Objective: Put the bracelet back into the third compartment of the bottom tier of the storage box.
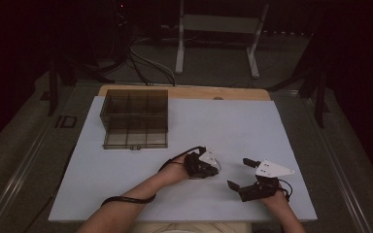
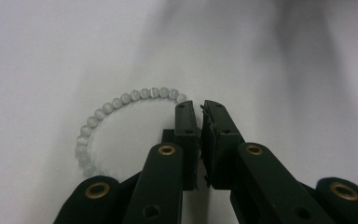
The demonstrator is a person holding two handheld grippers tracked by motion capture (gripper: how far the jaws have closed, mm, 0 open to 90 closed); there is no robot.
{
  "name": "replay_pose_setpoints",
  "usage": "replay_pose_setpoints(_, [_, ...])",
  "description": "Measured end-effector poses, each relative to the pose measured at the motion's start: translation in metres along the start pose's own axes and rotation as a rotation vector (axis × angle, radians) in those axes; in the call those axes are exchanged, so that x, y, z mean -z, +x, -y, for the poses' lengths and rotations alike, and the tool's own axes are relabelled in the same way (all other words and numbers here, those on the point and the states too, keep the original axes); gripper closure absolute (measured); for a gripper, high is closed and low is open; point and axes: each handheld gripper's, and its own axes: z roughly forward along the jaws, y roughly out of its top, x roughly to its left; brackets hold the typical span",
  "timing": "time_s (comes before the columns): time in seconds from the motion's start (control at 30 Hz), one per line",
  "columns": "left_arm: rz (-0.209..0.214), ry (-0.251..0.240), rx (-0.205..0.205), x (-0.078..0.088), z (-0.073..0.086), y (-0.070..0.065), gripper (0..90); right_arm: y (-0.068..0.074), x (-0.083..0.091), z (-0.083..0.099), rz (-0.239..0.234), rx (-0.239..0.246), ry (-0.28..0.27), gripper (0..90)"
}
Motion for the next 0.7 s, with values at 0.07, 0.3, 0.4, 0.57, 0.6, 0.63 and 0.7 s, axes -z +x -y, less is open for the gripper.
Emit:
replay_pose_setpoints(0.07, [0.005,0.005,-0.003,0.000,0.000,0.000,87.1,0.000,0.000,0.000,0.000,0.000,0.000,0.0])
replay_pose_setpoints(0.3, [0.012,-0.005,0.019,0.000,0.000,0.002,87.3,0.000,0.000,0.000,0.000,-0.001,-0.002,0.0])
replay_pose_setpoints(0.4, [0.016,0.005,0.024,0.001,-0.001,0.003,87.3,0.000,0.000,0.000,-0.001,0.002,-0.002,0.0])
replay_pose_setpoints(0.57, [0.018,-0.001,0.038,0.005,-0.004,0.005,87.3,0.000,0.000,0.000,-0.001,-0.002,-0.001,0.0])
replay_pose_setpoints(0.6, [0.018,-0.006,0.044,0.007,-0.005,0.007,87.3,0.000,0.000,0.000,-0.001,-0.002,-0.001,0.0])
replay_pose_setpoints(0.63, [0.024,-0.013,0.053,0.010,-0.006,0.009,87.3,0.000,0.000,0.000,-0.003,-0.001,-0.002,0.0])
replay_pose_setpoints(0.7, [0.021,-0.025,0.060,0.012,-0.007,0.009,87.3,0.000,0.000,0.000,-0.003,-0.001,-0.002,0.0])
